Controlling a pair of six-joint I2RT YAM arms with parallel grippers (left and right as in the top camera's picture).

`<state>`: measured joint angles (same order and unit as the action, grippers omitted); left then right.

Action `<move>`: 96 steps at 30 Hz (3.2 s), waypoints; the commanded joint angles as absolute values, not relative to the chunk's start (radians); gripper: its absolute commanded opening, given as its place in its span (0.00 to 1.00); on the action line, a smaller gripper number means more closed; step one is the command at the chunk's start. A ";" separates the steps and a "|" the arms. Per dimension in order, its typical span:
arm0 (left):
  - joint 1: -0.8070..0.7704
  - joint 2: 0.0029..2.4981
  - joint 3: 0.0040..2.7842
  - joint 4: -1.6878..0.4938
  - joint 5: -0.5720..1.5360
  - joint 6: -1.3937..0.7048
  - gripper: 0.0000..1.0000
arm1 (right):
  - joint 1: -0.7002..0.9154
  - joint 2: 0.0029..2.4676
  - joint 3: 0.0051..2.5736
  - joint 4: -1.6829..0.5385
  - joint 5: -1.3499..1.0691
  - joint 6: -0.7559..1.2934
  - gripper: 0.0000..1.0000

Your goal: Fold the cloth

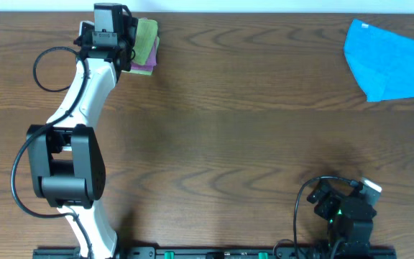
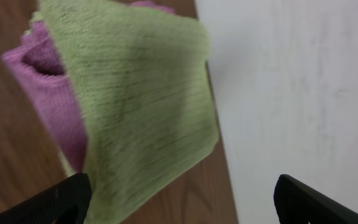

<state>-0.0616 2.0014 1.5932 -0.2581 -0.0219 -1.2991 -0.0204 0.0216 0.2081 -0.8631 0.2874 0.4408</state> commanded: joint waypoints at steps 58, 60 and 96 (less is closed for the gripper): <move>-0.053 1.317 1.468 -0.476 -0.116 -0.474 0.95 | -0.025 0.013 0.199 -0.866 0.295 0.452 0.99; -0.053 1.231 1.385 -0.453 -0.117 -0.416 0.95 | -0.025 0.013 0.199 -0.866 0.294 0.452 0.99; -0.052 0.383 0.509 -0.659 -0.025 -0.044 0.95 | -0.025 0.013 0.199 -0.866 0.294 0.452 0.99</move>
<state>-0.0532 0.4168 0.5396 -0.6483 -0.0658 -0.1017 -0.0204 0.0193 0.2081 -0.8627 0.2871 0.4408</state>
